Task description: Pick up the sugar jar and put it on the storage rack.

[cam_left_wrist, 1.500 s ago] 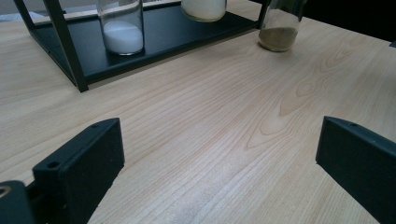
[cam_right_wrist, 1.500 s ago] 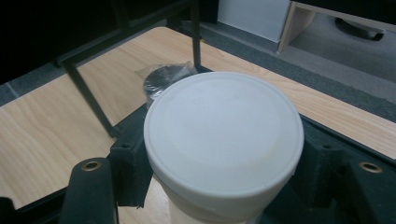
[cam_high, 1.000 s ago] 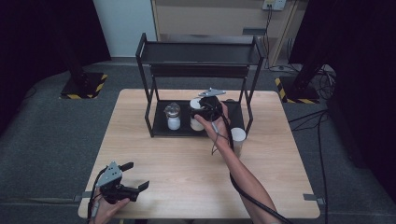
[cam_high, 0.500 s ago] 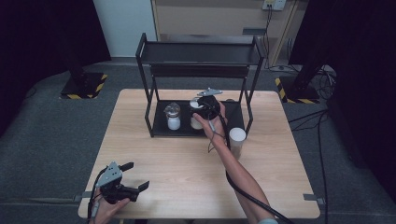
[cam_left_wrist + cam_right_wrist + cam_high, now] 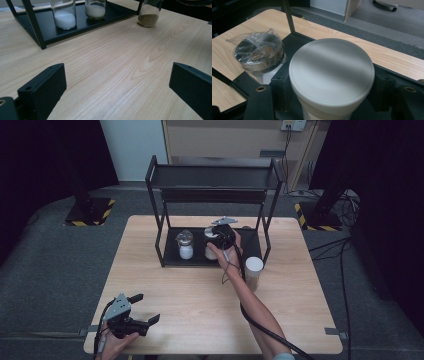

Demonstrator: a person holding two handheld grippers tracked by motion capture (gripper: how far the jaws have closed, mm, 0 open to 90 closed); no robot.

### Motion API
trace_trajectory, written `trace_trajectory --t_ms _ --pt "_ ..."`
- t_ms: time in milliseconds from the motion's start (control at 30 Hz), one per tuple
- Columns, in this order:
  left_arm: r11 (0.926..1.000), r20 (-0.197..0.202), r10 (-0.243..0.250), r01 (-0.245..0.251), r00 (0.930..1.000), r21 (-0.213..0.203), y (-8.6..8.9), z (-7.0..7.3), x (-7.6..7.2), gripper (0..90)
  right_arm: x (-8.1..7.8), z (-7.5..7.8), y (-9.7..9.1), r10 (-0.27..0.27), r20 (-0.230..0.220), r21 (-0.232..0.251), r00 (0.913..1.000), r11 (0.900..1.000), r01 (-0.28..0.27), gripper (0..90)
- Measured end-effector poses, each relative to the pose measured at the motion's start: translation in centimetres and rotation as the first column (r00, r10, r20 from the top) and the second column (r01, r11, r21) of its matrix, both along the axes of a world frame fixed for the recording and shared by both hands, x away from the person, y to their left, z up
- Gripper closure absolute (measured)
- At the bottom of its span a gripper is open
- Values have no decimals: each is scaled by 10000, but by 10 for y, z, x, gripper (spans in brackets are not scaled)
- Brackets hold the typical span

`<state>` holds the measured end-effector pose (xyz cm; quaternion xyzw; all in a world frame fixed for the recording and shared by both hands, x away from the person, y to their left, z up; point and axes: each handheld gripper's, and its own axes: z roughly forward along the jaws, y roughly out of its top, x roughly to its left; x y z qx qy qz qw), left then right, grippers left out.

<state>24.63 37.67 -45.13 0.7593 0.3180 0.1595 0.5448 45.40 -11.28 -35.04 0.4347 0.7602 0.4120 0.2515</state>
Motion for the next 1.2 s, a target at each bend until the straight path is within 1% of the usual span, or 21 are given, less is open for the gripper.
trace_trajectory --t_ms 67,133,167,367,700,800,867,933,967,1033,1133,1200 --pt "10000 -2 1 -1 10000 -2 0 0 0 1 0 -1 0 31 18 -15 10000 10000 -31 336" --pt "10000 0 -14 14 10000 10 0 0 0 1 0 -2 0 -19 -63 69 10000 10000 20 336" --pt "10000 2 -17 17 10000 14 0 0 0 1 -1 -3 0 -11 3 70 10000 10000 11 336" --pt "10000 8 -42 42 10000 45 -1 0 0 1 -4 -5 2 4 85 56 10000 10000 -4 335" --pt "9999 20 -70 70 10000 80 -2 1 0 1 -4 -8 -1 -26 107 209 9999 9998 24 332" --pt "10000 16 -62 62 10000 71 -2 0 0 1 -6 -8 -1 1 137 128 9999 9999 -3 332" --pt "9999 22 -73 73 10000 76 -1 1 0 1 -5 -8 -2 28 106 179 9999 9998 -30 328" --pt "9999 15 -67 67 10000 78 -2 1 0 1 -7 -8 -3 -24 214 217 9998 9998 20 299" --pt "9999 16 -71 71 10000 85 -2 1 0 1 -8 -7 -3 -72 193 322 9998 9995 66 264" --pt "9999 22 -72 72 10000 86 -2 1 0 1 -8 -4 -6 8 179 411 9998 9992 -15 198" --pt "9999 21 -69 68 10000 101 -2 1 0 1 -9 2 -7 20 203 549 9998 9985 -31 118" --pt "9999 22 -72 72 10000 98 -2 1 0 1 -11 7 -9 105 325 525 9994 9985 -122 110"
